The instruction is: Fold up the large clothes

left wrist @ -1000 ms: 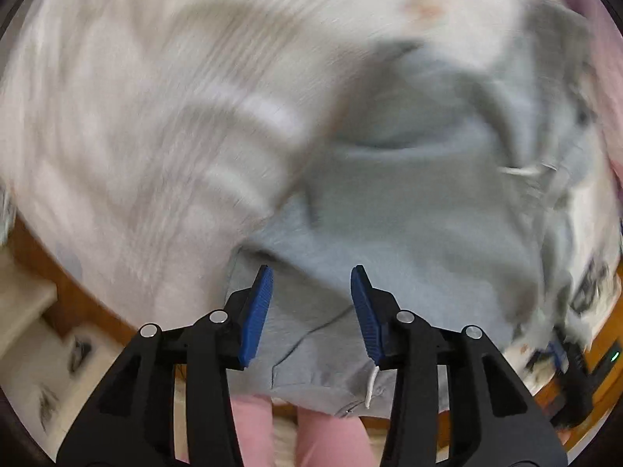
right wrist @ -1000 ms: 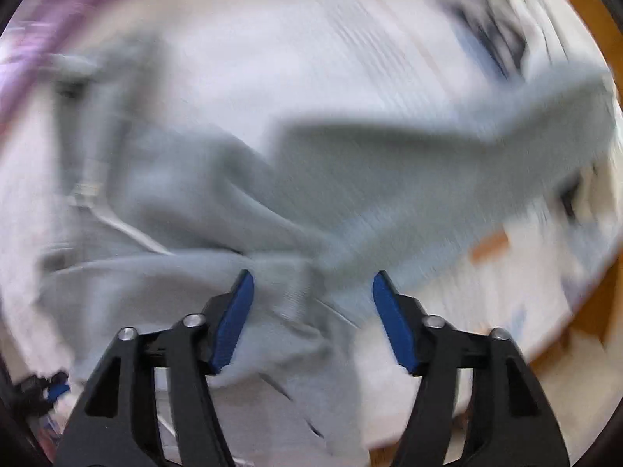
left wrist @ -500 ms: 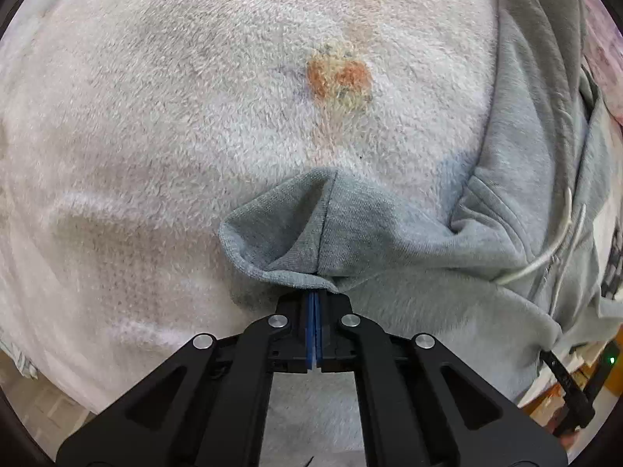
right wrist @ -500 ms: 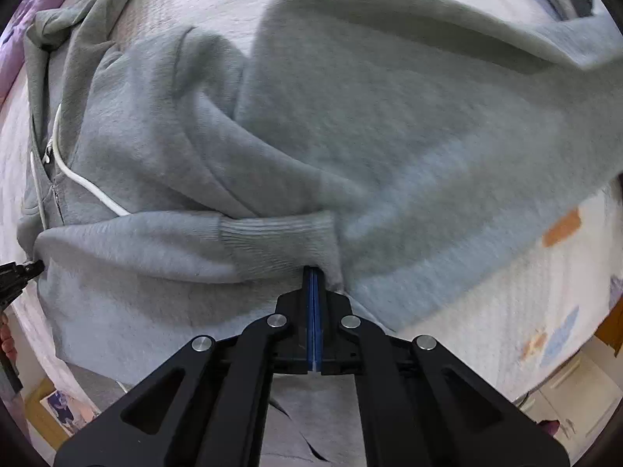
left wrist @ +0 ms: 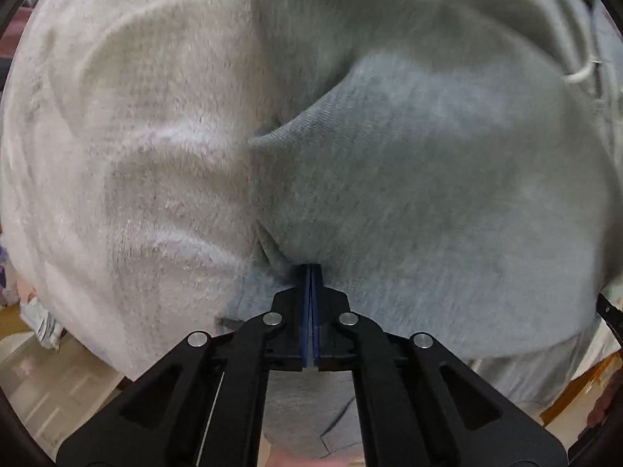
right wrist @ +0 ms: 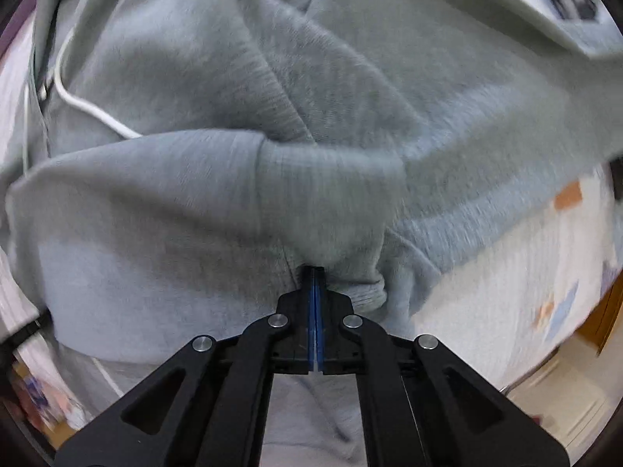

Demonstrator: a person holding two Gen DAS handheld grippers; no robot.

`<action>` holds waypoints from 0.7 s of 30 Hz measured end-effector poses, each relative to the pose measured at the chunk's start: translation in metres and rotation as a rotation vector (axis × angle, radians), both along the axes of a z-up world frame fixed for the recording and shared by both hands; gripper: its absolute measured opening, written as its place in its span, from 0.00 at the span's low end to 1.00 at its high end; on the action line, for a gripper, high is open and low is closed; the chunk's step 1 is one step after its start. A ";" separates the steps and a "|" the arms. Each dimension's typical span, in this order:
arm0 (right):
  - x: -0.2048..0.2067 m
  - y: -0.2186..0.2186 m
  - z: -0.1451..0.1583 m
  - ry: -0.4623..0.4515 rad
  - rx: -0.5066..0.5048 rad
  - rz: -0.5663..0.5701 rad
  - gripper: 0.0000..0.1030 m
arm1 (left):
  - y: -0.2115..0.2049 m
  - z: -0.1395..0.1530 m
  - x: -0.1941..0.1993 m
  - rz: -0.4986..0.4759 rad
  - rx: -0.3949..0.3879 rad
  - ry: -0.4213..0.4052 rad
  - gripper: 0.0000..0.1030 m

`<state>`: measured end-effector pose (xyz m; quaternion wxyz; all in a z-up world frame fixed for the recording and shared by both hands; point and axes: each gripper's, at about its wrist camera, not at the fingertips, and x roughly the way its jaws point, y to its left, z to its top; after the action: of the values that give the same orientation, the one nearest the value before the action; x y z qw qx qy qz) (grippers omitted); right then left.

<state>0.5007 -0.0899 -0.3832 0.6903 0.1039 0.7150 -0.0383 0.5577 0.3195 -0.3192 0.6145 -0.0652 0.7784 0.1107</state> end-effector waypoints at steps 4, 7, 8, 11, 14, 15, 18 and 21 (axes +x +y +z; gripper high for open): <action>-0.002 -0.016 0.024 -0.007 0.060 -0.083 0.04 | 0.004 0.034 0.014 0.008 -0.024 -0.034 0.04; 0.001 -0.023 0.051 -0.012 0.130 -0.115 0.11 | 0.013 0.074 0.041 0.009 -0.052 -0.072 0.19; 0.003 -0.023 0.063 -0.028 0.149 -0.113 0.16 | 0.012 0.086 0.051 0.007 -0.060 -0.083 0.23; 0.012 -0.017 0.099 -0.080 0.120 -0.067 0.61 | 0.006 0.129 0.053 -0.002 -0.037 -0.126 0.48; 0.002 -0.013 0.134 -0.150 0.099 -0.034 0.77 | -0.002 0.163 0.060 0.004 -0.023 -0.158 0.55; 0.000 -0.012 0.146 -0.161 0.110 -0.019 0.78 | -0.003 0.174 0.064 0.004 -0.014 -0.168 0.59; -0.028 0.003 0.168 -0.187 0.127 0.007 0.81 | 0.006 0.232 0.102 -0.024 0.040 -0.211 0.66; -0.037 0.013 0.185 -0.210 0.136 0.051 0.82 | 0.031 0.278 0.170 -0.037 0.065 -0.249 0.67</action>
<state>0.4635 -0.0765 -0.1987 0.7533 0.1360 0.6423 0.0388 0.7276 0.3506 -0.0410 0.7102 -0.0440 0.6930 0.1157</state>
